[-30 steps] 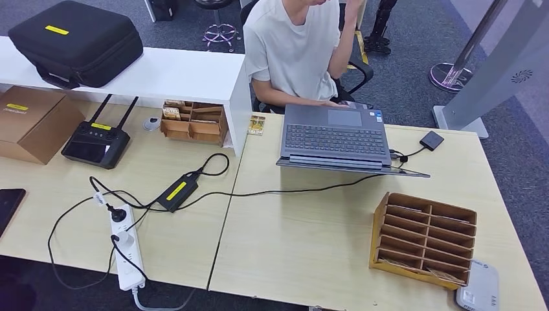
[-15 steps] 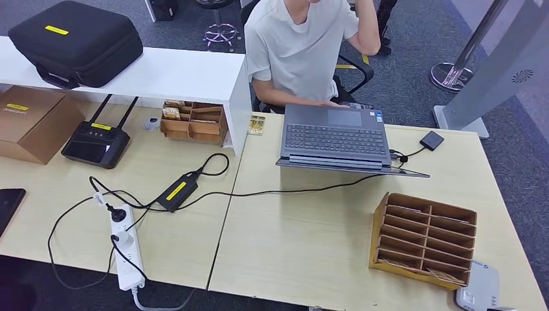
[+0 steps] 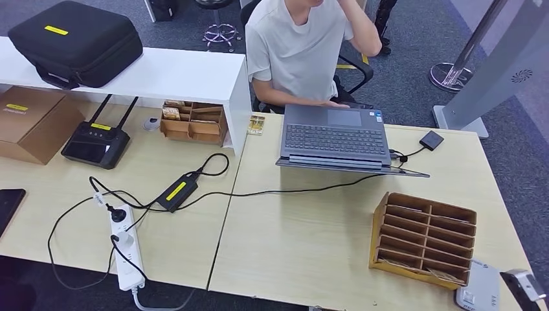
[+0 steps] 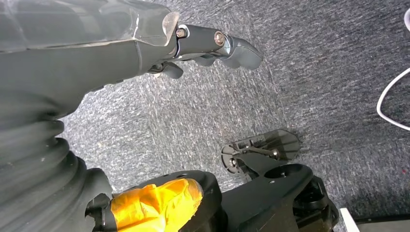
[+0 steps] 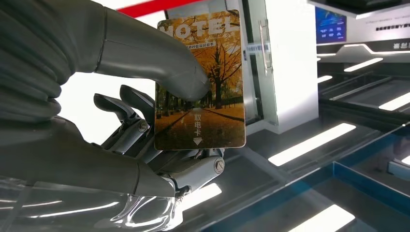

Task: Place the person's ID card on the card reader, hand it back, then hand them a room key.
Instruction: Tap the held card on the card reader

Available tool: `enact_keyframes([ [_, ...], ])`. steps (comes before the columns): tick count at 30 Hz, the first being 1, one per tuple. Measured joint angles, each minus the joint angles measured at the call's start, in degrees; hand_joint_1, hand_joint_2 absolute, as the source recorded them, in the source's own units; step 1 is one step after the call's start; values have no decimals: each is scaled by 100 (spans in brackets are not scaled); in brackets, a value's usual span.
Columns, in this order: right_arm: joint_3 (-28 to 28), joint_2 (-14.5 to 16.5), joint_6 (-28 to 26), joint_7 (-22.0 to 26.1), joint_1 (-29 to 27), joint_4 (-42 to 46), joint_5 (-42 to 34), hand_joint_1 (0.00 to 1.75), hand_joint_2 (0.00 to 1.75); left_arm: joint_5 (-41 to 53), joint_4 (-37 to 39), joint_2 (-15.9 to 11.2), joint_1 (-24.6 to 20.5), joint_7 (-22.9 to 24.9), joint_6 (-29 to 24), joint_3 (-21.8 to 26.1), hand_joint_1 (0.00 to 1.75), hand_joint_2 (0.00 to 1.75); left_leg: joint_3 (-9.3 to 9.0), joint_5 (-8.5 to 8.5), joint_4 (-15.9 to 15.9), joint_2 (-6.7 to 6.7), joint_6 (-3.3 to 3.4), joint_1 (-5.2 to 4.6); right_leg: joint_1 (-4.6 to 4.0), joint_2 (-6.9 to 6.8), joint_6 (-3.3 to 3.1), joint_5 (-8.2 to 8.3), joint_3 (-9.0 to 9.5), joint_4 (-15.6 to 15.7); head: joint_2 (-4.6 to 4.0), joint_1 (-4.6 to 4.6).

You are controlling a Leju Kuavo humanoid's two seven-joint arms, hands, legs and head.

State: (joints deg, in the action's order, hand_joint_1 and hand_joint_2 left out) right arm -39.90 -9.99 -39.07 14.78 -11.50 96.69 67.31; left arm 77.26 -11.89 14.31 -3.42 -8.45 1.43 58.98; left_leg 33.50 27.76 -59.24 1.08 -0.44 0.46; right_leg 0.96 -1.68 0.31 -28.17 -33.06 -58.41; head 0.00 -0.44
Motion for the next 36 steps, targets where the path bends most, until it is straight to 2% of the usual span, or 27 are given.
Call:
enact_keyframes([
  [4, 323, -498, -1, -340, 41, -47, 76, 175, 175, 17, 0, -11, -1, -16, 22, -4, 0, 175, -4, 0, 0, -1, 0, 0, -2, -3, 0, 0, 0, 1, 0, 1],
  [10, 539, -794, -2, -384, 44, -99, 76, 175, 175, 36, 0, -12, -1, -16, 26, -5, 0, 175, -4, 0, 0, -1, 0, 1, -2, -3, 0, 0, -1, 0, 0, 0],
  [13, 625, -928, -3, -557, 59, -139, 169, 175, 175, 68, 0, -13, -1, -16, 25, -11, 0, 175, 2, 0, 1, -1, 0, 1, -2, -3, 0, 0, 0, -1, 0, 0],
  [17, 938, -1487, 156, -1091, 362, -405, 443, 175, 175, 171, 0, -22, -5, -45, 14, -38, 0, 175, 4, -1, 1, 8, 1, 1, 1, 9, 3, 4, 0, -1, 0, 1],
  [22, 1736, -2309, 540, -1493, 1338, -1098, 927, 175, 175, 289, 0, -31, -11, -167, 49, -93, 0, 175, 3, -13, 0, 13, 17, -2, 12, 13, 20, 20, 0, -1, 0, 1],
  [26, 2652, -2722, 757, -1690, 2371, -1737, 1297, 175, 175, 345, 1, -38, -10, -253, 126, -165, 0, 175, 2, -23, -1, 13, 20, -4, 12, 11, 21, 29, 0, -3, 0, 0],
  [31, 3794, -2846, 881, -1845, 3548, -2394, 1495, 175, 175, 397, 39, -13, 1, -278, 228, -222, 0, 175, 2, -32, -1, 9, 19, -4, 9, 7, 18, 33, -5, -3, 0, 1],
  [36, 4583, -2848, 968, -1908, 4327, -2818, 1554, 175, 175, 413, 50, -12, 2, -288, 267, -275, 0, 175, 9, -34, -1, 1, 17, -4, 8, -1, 18, 32, -9, -6, 0, 0],
])
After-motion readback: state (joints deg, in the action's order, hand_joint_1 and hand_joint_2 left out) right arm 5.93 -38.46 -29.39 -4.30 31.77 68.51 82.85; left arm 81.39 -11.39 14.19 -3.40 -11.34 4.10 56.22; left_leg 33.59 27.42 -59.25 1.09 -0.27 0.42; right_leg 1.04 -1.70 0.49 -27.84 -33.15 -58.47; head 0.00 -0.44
